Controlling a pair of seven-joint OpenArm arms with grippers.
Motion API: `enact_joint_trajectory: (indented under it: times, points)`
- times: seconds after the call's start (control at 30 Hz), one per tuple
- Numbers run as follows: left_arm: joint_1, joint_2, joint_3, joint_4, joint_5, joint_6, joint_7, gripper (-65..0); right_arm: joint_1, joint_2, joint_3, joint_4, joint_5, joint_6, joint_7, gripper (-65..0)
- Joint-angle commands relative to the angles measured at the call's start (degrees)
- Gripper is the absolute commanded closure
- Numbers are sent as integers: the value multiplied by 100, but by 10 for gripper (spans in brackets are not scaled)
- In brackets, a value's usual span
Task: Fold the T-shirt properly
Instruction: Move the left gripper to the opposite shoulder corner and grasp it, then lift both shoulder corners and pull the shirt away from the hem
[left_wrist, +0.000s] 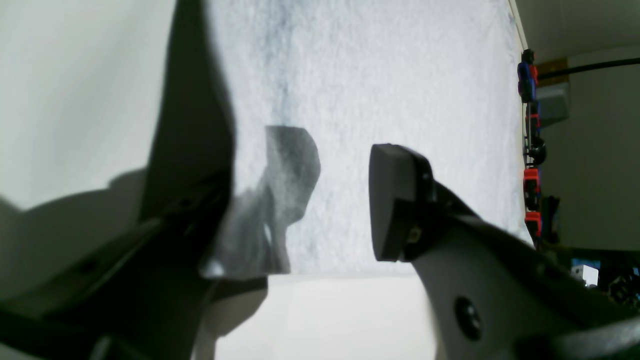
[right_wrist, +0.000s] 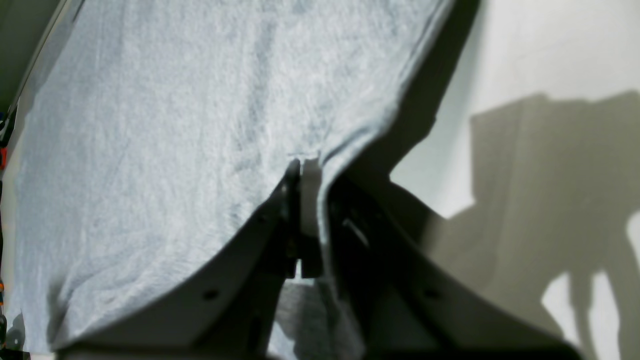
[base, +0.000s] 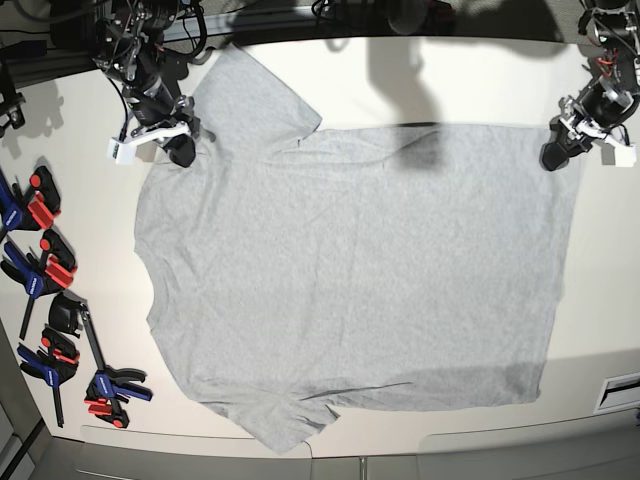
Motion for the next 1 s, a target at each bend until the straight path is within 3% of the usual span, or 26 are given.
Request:
enact_joint_trajectory:
  times: [0.0,0.07,0.17,0.2,0.43,0.5,0.63,0.73,0.97]
  points:
    - [129,24,85,-63,688,308,678,-305,-20,44,-7,28,-155,-50,-149,0]
    - [129,26,85,-63,688,304,649,-253,-20,46,-7,28,-155,-50,-149,0]
    - [127,26,85,-63,756,304,505,-34,-20,48,-7,28,-153,-50,-151,0]
    - [127,24,85,-63,754,304,505,0,-20,50,-7,31,-155,-50,-153,0]
    - [273,-22,-361,-24,695,127,564,0,-107,63,251,188,-149,-44,-619,0]
    - [463,-22,-588,81,525,92,597,0,-190,63,472,306,-96,90,-765,0]
    - [981,-20,-828,420,289,70,590,0,-511,61,914,568,485,308,-1075,0]
    - [1362,-15,-946,758,229,-170,588,0,-811,61,1141,717,846,466,-1257,0]
    - [2238,0,-1381,1674,85,-168,590,0,-1504,59,1567,931,1508,756,-1375,0]
